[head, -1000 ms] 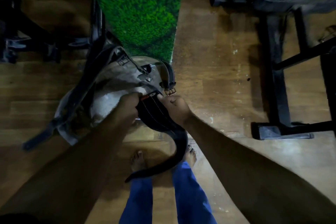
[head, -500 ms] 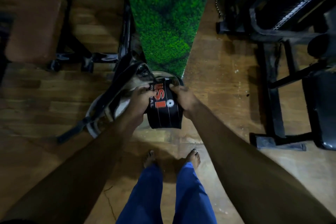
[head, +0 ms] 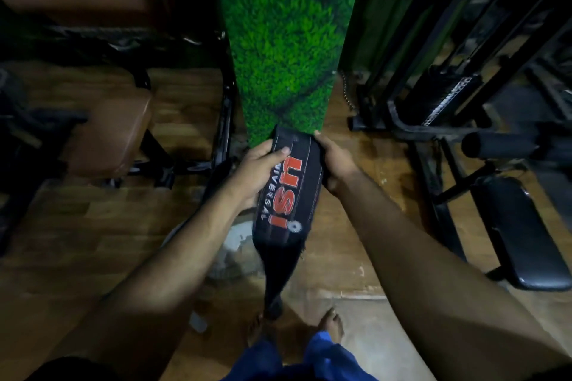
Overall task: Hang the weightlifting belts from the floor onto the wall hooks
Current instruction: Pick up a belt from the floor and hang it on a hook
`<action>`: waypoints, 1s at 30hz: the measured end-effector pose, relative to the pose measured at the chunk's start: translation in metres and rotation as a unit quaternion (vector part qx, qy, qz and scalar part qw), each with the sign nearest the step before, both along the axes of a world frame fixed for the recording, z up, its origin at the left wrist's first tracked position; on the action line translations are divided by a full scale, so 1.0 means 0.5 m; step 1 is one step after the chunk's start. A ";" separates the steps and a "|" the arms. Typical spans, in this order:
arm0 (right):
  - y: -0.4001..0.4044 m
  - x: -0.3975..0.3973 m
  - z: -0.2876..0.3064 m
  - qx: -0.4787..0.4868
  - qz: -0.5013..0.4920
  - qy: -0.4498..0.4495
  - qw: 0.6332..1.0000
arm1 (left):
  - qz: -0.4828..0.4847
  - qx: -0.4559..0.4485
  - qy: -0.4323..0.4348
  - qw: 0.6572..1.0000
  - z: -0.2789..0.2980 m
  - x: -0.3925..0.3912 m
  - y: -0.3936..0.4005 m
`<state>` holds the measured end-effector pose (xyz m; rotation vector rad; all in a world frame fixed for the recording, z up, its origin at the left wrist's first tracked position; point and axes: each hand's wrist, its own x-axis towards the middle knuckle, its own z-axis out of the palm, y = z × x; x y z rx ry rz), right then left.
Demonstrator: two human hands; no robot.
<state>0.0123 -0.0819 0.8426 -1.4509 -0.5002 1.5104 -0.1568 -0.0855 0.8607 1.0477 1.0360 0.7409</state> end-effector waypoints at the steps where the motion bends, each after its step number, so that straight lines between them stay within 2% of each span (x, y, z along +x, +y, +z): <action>1: 0.002 -0.001 0.025 0.011 0.004 -0.005 1.000 | -0.018 0.012 0.019 1.000 0.012 -0.003 -0.008; 3: -0.002 -0.006 0.062 0.055 0.000 -0.003 0.998 | -0.011 0.030 0.040 0.999 0.040 -0.003 -0.008; 7: -0.005 -0.016 0.108 0.135 0.031 0.008 0.990 | 0.136 -0.025 -0.035 0.990 0.114 0.020 0.041; 9: 0.002 -0.007 0.144 0.131 0.017 -0.017 0.991 | 0.162 0.004 -0.026 0.986 0.144 0.029 0.062; 11: 0.012 0.017 0.176 0.090 0.021 -0.024 0.995 | 0.157 0.083 0.009 0.984 0.158 0.032 0.070; 13: 0.025 0.035 0.207 0.034 0.061 0.007 0.998 | 0.134 0.150 0.007 0.980 0.175 0.038 0.065; 16: 0.049 0.045 0.236 0.016 0.072 0.059 0.996 | 0.109 0.169 -0.029 0.979 0.199 0.051 0.054; 17: 0.057 0.043 0.252 0.013 0.066 0.046 0.997 | 0.105 0.170 -0.031 0.979 0.203 0.055 0.053; 22: 0.087 0.032 0.293 0.141 -0.013 -0.009 0.990 | 0.122 0.117 -0.003 0.986 0.246 0.052 0.084; 25: 0.089 0.041 0.297 0.204 0.000 0.000 0.979 | 0.145 0.140 0.026 0.979 0.278 0.071 0.105; 27: 0.087 0.055 0.310 0.210 0.020 -0.017 0.977 | 0.172 0.175 0.036 0.969 0.290 0.091 0.112; 30: 0.091 0.086 0.354 0.146 0.092 0.010 0.985 | 0.178 0.229 0.005 0.957 0.312 0.113 0.110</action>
